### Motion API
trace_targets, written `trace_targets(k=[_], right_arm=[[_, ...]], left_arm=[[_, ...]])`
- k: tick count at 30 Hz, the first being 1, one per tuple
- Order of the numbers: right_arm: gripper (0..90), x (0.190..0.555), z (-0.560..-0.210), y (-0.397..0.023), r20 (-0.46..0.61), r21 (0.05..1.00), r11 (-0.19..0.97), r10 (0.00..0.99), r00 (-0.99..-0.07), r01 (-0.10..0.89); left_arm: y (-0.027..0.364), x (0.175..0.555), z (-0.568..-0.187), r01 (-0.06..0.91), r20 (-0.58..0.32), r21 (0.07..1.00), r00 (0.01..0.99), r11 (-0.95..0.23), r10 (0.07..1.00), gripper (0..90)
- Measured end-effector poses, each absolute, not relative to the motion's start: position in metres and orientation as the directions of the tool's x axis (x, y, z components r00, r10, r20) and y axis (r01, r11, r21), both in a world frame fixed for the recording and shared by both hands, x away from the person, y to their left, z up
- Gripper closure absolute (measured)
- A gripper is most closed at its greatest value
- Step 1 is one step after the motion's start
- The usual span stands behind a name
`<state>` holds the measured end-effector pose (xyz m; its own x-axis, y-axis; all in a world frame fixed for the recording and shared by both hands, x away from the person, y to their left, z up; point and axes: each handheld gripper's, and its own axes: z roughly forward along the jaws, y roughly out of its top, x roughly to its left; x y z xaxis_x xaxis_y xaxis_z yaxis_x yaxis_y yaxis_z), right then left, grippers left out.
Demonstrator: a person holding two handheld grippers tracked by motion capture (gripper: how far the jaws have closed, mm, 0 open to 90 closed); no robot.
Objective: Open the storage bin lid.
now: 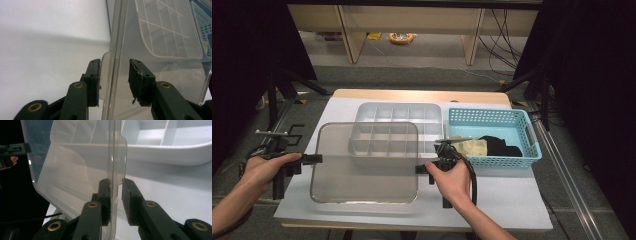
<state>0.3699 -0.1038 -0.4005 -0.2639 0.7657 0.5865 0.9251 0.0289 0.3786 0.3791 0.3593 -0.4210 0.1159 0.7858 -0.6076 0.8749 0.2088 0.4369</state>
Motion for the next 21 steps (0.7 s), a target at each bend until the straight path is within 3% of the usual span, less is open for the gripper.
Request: trace_targets(k=[14, 15, 16, 21], right_arm=[[78.0, 0.353, -0.415, -0.094, 0.579, 0.349, 0.069, 0.769, -0.272, 0.935], [78.0, 0.353, -0.419, -0.094, 0.578, 0.379, 0.082, 0.757, -0.305, 0.922], [77.9, 0.351, -0.418, -0.093, 0.57, 0.328, 0.067, 0.782, -0.253, 0.942], [77.8, 0.346, -0.426, -0.09, 0.569, 0.336, 0.092, 0.773, -0.28, 0.937]], left_arm=[[0.367, 0.366, -0.432, 0.878, -0.576, 0.442, 0.12, 0.185, 0.809, 60.9], [0.368, 0.365, -0.432, 0.883, -0.569, 0.436, 0.121, 0.174, 0.813, 60.9], [0.368, 0.364, -0.433, 0.884, -0.568, 0.434, 0.119, 0.173, 0.814, 60.9], [0.371, 0.361, -0.437, 0.885, -0.564, 0.433, 0.119, 0.17, 0.817, 60.9]])
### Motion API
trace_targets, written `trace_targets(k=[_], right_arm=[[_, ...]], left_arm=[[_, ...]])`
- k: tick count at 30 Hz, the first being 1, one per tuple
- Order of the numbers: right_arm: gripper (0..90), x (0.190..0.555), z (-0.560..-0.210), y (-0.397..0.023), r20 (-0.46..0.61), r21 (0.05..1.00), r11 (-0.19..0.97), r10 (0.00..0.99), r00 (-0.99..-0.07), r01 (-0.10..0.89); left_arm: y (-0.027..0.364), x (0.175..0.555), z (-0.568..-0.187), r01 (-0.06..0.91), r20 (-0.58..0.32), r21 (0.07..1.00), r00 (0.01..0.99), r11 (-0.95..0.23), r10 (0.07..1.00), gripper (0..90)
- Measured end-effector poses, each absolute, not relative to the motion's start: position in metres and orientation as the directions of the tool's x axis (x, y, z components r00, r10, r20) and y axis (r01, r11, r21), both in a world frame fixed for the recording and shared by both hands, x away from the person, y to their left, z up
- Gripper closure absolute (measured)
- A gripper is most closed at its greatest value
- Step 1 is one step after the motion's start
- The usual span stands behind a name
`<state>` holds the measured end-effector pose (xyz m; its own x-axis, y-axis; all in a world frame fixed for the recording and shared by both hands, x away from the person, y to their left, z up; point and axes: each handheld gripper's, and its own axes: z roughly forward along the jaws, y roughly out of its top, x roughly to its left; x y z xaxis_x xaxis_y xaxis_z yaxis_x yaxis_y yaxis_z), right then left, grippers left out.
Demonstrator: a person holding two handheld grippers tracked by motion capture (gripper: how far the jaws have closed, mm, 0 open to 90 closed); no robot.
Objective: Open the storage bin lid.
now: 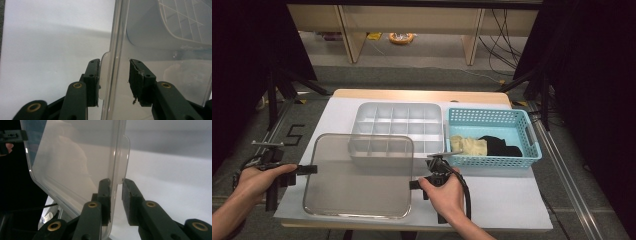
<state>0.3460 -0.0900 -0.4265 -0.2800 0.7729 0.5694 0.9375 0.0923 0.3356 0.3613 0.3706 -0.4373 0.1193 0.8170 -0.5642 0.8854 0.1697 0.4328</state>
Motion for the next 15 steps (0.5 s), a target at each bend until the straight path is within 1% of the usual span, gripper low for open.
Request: trace_targets(k=[1, 2, 4, 5, 6, 7, 8, 9, 10, 12, 13, 14, 15], right_arm=[[77.8, 0.345, -0.426, -0.089, 0.576, 0.308, 0.082, 0.777, -0.254, 0.948], [77.8, 0.343, -0.429, -0.089, 0.566, 0.326, 0.11, 0.773, -0.287, 0.939], [77.8, 0.341, -0.429, -0.088, 0.572, 0.321, 0.097, 0.773, -0.274, 0.942], [77.8, 0.341, -0.431, -0.088, 0.575, 0.326, 0.112, 0.765, -0.291, 0.939], [77.8, 0.34, -0.431, -0.088, 0.565, 0.299, 0.109, 0.781, -0.268, 0.948], [77.8, 0.339, -0.432, -0.086, 0.57, 0.312, 0.106, 0.774, -0.275, 0.944], [77.8, 0.338, -0.433, -0.086, 0.571, 0.289, 0.108, 0.778, -0.262, 0.951], [77.8, 0.337, -0.434, -0.087, 0.567, 0.296, 0.118, 0.777, -0.274, 0.948], [77.8, 0.336, -0.434, -0.085, 0.571, 0.284, 0.106, 0.78, -0.257, 0.953], [77.8, 0.333, -0.435, -0.084, 0.569, 0.287, 0.114, 0.778, -0.265, 0.951], [77.7, 0.331, -0.438, -0.084, 0.559, 0.305, 0.132, 0.777, -0.29, 0.943], [77.7, 0.331, -0.439, -0.084, 0.561, 0.285, 0.134, 0.779, -0.279, 0.949], [77.7, 0.331, -0.439, -0.084, 0.561, 0.285, 0.134, 0.779, -0.279, 0.949]], left_arm=[[0.372, 0.36, -0.438, 0.89, -0.567, 0.425, 0.119, 0.166, 0.815, 60.9], [0.372, 0.36, -0.44, 0.892, -0.574, 0.42, 0.117, 0.168, 0.811, 60.8], [0.373, 0.357, -0.444, 0.89, -0.572, 0.421, 0.111, 0.174, 0.813, 60.8], [0.373, 0.356, -0.446, 0.892, -0.576, 0.415, 0.103, 0.181, 0.811, 60.8], [0.373, 0.355, -0.447, 0.895, -0.574, 0.411, 0.107, 0.173, 0.812, 60.8], [0.373, 0.354, -0.449, 0.894, -0.581, 0.408, 0.096, 0.187, 0.808, 60.8], [0.374, 0.353, -0.45, 0.897, -0.583, 0.402, 0.096, 0.184, 0.807, 60.8], [0.374, 0.352, -0.452, 0.898, -0.578, 0.403, 0.101, 0.175, 0.81, 60.8], [0.374, 0.351, -0.453, 0.895, -0.584, 0.402, 0.089, 0.193, 0.807, 60.8], [0.374, 0.35, -0.454, 0.895, -0.584, 0.402, 0.09, 0.192, 0.807, 60.7], [0.375, 0.349, -0.453, 0.901, -0.579, 0.399, 0.101, 0.173, 0.809, 60.6], [0.375, 0.348, -0.453, 0.895, -0.576, 0.407, 0.097, 0.182, 0.811, 60.6], [0.375, 0.348, -0.453, 0.895, -0.576, 0.407, 0.097, 0.182, 0.811, 60.6]])
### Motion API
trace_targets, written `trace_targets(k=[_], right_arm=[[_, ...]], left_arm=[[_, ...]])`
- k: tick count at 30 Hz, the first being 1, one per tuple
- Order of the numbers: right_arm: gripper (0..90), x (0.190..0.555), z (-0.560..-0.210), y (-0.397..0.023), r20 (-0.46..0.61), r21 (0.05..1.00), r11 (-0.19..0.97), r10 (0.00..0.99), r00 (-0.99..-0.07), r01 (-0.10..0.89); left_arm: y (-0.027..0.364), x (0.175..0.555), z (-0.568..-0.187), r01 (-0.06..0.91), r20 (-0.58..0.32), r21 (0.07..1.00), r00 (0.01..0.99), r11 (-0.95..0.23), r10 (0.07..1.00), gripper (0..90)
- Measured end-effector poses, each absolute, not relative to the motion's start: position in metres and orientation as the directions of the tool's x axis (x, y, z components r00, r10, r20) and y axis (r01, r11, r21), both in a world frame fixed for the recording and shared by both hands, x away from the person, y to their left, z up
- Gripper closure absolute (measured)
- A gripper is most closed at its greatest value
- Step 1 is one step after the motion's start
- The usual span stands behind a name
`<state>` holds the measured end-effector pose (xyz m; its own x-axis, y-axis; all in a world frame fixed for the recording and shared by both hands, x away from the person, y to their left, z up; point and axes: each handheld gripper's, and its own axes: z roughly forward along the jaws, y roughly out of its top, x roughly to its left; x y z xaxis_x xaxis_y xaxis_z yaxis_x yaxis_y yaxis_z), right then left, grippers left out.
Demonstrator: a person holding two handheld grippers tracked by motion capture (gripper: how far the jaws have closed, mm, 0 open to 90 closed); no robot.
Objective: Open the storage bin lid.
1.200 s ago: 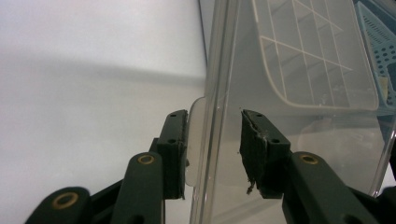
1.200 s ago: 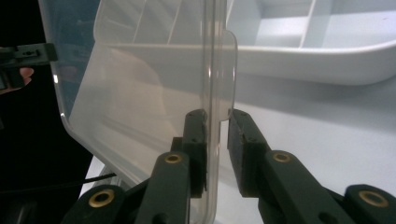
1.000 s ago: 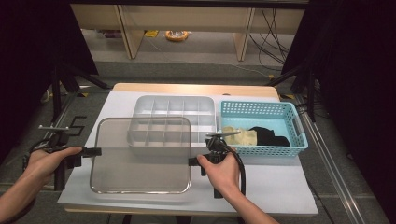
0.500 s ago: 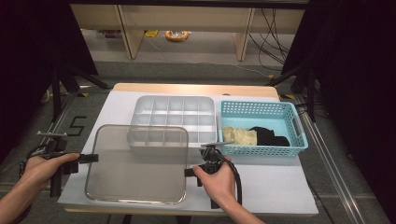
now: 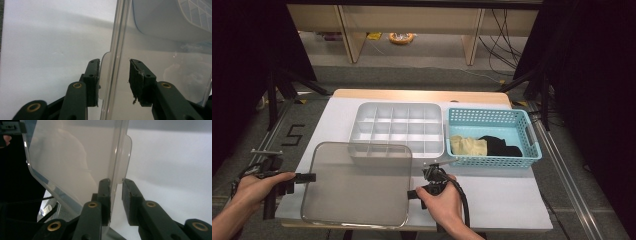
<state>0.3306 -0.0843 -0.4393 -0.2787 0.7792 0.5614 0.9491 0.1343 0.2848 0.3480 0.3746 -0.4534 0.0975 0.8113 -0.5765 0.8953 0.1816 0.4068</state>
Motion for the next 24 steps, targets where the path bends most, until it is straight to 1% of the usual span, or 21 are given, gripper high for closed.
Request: trace_targets(k=[3, 4, 5, 6, 7, 8, 10, 11, 13, 14, 15, 17, 18, 19, 21, 22, 23, 24], right_arm=[[77.6, 0.327, -0.442, -0.084, 0.559, 0.281, 0.151, 0.777, -0.289, 0.948], [77.5, 0.326, -0.443, -0.083, 0.564, 0.295, 0.146, 0.771, -0.296, 0.944], [77.5, 0.325, -0.445, -0.084, 0.564, 0.294, 0.161, 0.766, -0.307, 0.942], [77.4, 0.322, -0.446, -0.082, 0.558, 0.273, 0.152, 0.779, -0.286, 0.95], [77.4, 0.322, -0.446, -0.082, 0.558, 0.273, 0.152, 0.779, -0.286, 0.95], [77.2, 0.321, -0.45, -0.083, 0.557, 0.311, 0.182, 0.76, -0.334, 0.933], [77.2, 0.32, -0.451, -0.083, 0.568, 0.304, 0.177, 0.755, -0.327, 0.936], [77.2, 0.317, -0.45, -0.083, 0.565, 0.251, 0.168, 0.774, -0.285, 0.953], [77.2, 0.316, -0.449, -0.082, 0.566, 0.244, 0.158, 0.778, -0.273, 0.957], [77.2, 0.316, -0.451, -0.084, 0.559, 0.263, 0.178, 0.773, -0.3, 0.948], [77.2, 0.315, -0.449, -0.082, 0.577, 0.235, 0.161, 0.77, -0.271, 0.958], [77.1, 0.315, -0.449, -0.083, 0.583, 0.229, 0.17, 0.764, -0.275, 0.958], [77.1, 0.314, -0.447, -0.083, 0.588, 0.2, 0.163, 0.769, -0.252, 0.966], [77.1, 0.313, -0.449, -0.083, 0.576, 0.237, 0.177, 0.766, -0.285, 0.955], [77.1, 0.312, -0.451, -0.083, 0.564, 0.234, 0.183, 0.775, -0.286, 0.955], [77.0, 0.313, -0.452, -0.084, 0.558, 0.253, 0.195, 0.771, -0.308, 0.948], [77.0, 0.312, -0.453, -0.085, 0.554, 0.251, 0.214, 0.768, -0.322, 0.944], [77.0, 0.312, -0.453, -0.084, 0.558, 0.239, 0.202, 0.772, -0.305, 0.95]], left_arm=[[0.376, 0.346, -0.452, 0.9, -0.569, 0.404, 0.109, 0.163, 0.815, 60.6], [0.376, 0.346, -0.452, 0.902, -0.569, 0.402, 0.109, 0.159, 0.815, 60.6], [0.374, 0.345, -0.453, 0.893, -0.575, 0.411, 0.1, 0.181, 0.812, 60.6], [0.375, 0.344, -0.452, 0.9, -0.565, 0.406, 0.108, 0.162, 0.818, 60.6], [0.375, 0.344, -0.452, 0.9, -0.563, 0.405, 0.108, 0.16, 0.819, 60.6], [0.375, 0.343, -0.452, 0.901, -0.564, 0.404, 0.11, 0.157, 0.818, 60.6], [0.374, 0.341, -0.453, 0.898, -0.565, 0.41, 0.111, 0.162, 0.818, 60.7], [0.374, 0.34, -0.453, 0.901, -0.563, 0.405, 0.111, 0.157, 0.819, 60.7], [0.374, 0.338, -0.454, 0.908, -0.565, 0.391, 0.105, 0.154, 0.818, 60.7], [0.373, 0.338, -0.456, 0.902, -0.575, 0.396, 0.096, 0.174, 0.812, 60.7], [0.374, 0.337, -0.455, 0.91, -0.572, 0.383, 0.1, 0.157, 0.814, 60.7], [0.373, 0.336, -0.456, 0.907, -0.577, 0.385, 0.091, 0.172, 0.811, 60.7], [0.374, 0.335, -0.456, 0.91, -0.575, 0.382, 0.096, 0.162, 0.812, 60.7], [0.374, 0.334, -0.455, 0.916, -0.568, 0.372, 0.098, 0.149, 0.817, 60.7], [0.373, 0.333, -0.456, 0.912, -0.566, 0.378, 0.093, 0.158, 0.819, 60.7], [0.374, 0.332, -0.456, 0.915, -0.564, 0.379, 0.106, 0.142, 0.819, 60.7], [0.374, 0.331, -0.455, 0.916, -0.563, 0.376, 0.105, 0.141, 0.82, 60.7], [0.373, 0.331, -0.454, 0.92, -0.561, 0.367, 0.099, 0.139, 0.822, 60.7]])
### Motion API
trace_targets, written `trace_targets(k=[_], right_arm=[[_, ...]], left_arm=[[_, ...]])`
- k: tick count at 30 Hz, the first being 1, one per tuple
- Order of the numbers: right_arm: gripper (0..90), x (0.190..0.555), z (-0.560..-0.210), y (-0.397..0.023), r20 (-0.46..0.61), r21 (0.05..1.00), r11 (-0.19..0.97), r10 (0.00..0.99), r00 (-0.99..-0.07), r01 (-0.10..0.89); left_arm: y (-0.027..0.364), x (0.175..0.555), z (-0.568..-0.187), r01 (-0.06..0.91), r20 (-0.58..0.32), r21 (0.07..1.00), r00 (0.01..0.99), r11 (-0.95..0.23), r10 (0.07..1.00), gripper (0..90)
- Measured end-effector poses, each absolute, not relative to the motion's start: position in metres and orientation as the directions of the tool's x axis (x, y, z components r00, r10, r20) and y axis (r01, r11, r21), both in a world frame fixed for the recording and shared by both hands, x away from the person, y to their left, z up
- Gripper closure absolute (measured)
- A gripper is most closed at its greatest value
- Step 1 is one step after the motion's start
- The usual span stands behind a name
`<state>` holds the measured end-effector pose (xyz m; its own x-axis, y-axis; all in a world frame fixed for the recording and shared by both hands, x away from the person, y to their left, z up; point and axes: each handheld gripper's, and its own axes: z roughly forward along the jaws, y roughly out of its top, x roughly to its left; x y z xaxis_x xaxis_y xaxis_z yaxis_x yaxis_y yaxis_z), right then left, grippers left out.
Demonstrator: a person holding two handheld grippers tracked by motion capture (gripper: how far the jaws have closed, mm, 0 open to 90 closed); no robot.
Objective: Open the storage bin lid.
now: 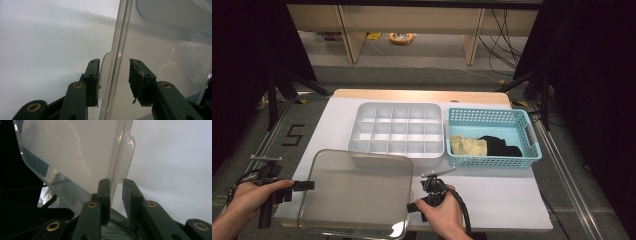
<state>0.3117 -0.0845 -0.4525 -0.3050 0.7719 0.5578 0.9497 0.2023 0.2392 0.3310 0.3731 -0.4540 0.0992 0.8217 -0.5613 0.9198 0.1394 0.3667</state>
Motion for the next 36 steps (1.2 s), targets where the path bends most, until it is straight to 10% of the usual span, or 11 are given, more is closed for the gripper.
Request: trace_targets(k=[36], right_arm=[[75.1, 0.313, -0.466, -0.084, 0.56, 0.165, 0.231, 0.778, -0.284, 0.959]], left_arm=[[0.369, 0.329, -0.476, 0.968, -0.533, 0.234, 0.05, 0.091, 0.845, 58.3]])
